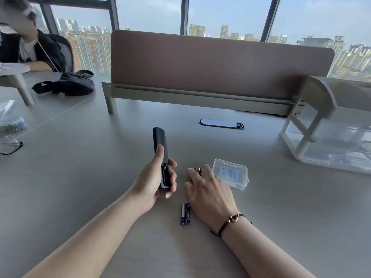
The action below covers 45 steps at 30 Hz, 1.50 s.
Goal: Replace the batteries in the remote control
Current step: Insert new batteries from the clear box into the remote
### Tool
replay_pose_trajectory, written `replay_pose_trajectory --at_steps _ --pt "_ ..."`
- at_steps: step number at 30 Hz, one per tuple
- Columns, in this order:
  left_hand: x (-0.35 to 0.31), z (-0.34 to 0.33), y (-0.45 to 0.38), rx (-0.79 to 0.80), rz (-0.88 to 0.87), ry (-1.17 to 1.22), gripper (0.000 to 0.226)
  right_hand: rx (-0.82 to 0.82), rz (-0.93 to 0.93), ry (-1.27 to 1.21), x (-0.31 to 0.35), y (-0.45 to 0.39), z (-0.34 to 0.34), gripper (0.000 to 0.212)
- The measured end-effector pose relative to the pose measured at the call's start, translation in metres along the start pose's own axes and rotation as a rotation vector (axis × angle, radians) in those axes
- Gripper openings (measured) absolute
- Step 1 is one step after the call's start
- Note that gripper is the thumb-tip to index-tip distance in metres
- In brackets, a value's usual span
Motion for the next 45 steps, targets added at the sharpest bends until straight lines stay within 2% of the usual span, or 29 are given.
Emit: replay_pose_trajectory --at_steps 11,19,26,30,31,35,42,45 --pt "0.006 -0.001 -0.002 0.028 0.041 -0.051 0.065 -0.009 -0.01 0.016 -0.005 -0.002 0.0 0.023" --pt "0.004 -0.005 -0.002 0.098 0.019 -0.012 0.077 -0.08 -0.129 -0.213 -0.023 0.009 0.01 0.012" --pt "0.004 -0.007 -0.002 0.124 0.015 0.0 0.083 -0.036 -0.088 -0.236 -0.023 0.015 0.015 0.013" --pt "0.004 -0.008 -0.001 0.13 0.013 0.01 0.083 0.076 0.034 -0.196 -0.017 0.015 0.011 0.042" --pt "0.004 -0.009 0.0 0.133 0.013 0.013 0.083 0.114 0.061 -0.162 -0.016 0.016 0.009 0.043" --pt "0.005 -0.012 0.0 0.151 0.028 0.025 0.084 0.16 0.126 -0.073 -0.009 0.019 0.008 0.02" --pt "0.006 -0.012 0.001 0.154 0.04 0.009 0.085 0.084 0.084 -0.191 -0.014 0.017 0.016 0.024" --pt "0.007 -0.013 0.001 0.158 0.041 0.008 0.085 0.101 0.103 -0.181 -0.011 0.017 0.014 0.024"
Point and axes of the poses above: each hand's wrist, its own y-axis away from the middle knuckle, its own z-axis out of the back of the hand, x = y × z, the point moved 8 cm from there along -y, towards the middle knuckle, and after that the axes turned 8 degrees about z, right-handed, at the moved point
